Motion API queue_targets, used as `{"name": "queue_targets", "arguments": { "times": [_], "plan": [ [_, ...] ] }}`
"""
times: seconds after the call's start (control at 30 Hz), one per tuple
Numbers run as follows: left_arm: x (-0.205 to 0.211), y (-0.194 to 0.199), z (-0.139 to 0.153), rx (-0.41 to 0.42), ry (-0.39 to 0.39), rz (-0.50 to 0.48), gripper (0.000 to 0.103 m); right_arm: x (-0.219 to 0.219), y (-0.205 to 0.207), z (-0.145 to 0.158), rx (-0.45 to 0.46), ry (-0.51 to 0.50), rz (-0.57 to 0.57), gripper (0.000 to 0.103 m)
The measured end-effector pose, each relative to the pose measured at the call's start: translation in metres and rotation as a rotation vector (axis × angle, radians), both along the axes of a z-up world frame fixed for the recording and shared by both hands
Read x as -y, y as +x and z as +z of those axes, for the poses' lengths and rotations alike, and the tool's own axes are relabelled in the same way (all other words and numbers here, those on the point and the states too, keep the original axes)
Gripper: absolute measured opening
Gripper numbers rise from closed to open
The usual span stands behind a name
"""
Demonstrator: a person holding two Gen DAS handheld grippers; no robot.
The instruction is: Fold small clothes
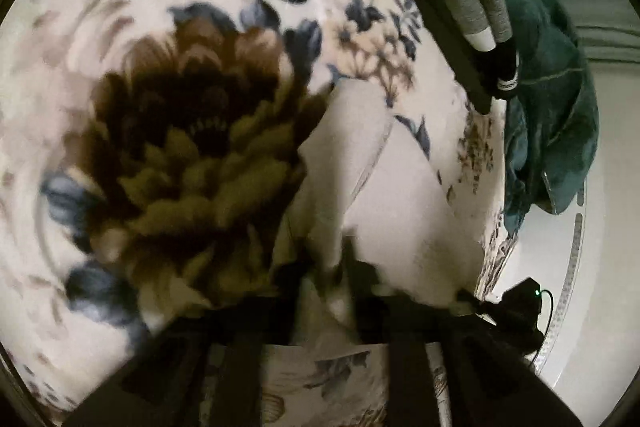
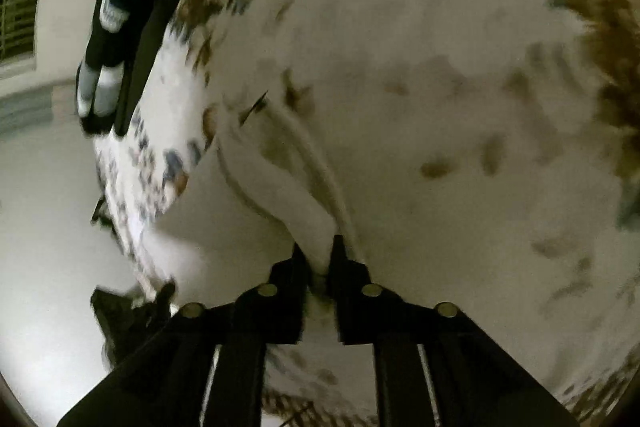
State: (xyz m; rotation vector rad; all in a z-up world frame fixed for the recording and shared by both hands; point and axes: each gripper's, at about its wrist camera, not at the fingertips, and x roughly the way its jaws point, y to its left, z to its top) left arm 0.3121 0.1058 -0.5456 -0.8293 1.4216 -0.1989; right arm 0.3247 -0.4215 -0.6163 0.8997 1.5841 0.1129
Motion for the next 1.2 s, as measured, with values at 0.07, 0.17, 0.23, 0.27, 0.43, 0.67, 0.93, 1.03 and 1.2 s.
{"name": "queue_targets", "arguments": {
  "times": [0.07,0.17,0.23,0.27,0.43,0.67,0.93,1.03,1.2],
  "plan": [
    [-0.004,0.002,-0.007,0.009,-0.035,-0.008,0.082,0.005,0.003,-0.004,0.045,0.036,0.007,0.071],
    [0.000,0.008,-0.032,-0.036,-0.072,-0.023,0.081,0.008,0.007,-0.029,0.026,0.104,0.026,0.073],
    [0.005,0.013,-0.039,-0.034,-0.085,-0.033,0.082,0.006,0.009,-0.043,0.029,0.157,0.036,0.073],
    [0.009,0.016,-0.041,-0.035,-0.076,-0.042,0.082,0.005,0.010,-0.048,0.029,0.175,0.038,0.075],
    [0.036,0.021,-0.023,0.043,-0.033,-0.090,0.053,-0.011,0.014,-0.048,0.080,0.256,0.057,0.068],
    [0.050,0.025,0.001,0.120,0.005,-0.077,0.014,-0.027,0.012,-0.028,0.117,0.216,0.024,0.020],
    [0.049,0.068,0.079,0.245,-0.034,-0.081,0.014,-0.035,0.057,0.059,0.256,0.175,0.076,0.019],
    [0.047,0.108,0.108,0.308,-0.048,-0.074,0.014,-0.035,0.099,0.102,0.333,0.167,0.084,0.019],
    [0.046,0.211,0.148,0.428,-0.031,-0.081,0.015,-0.044,0.200,0.157,0.467,0.133,0.115,0.019]
  ]
}}
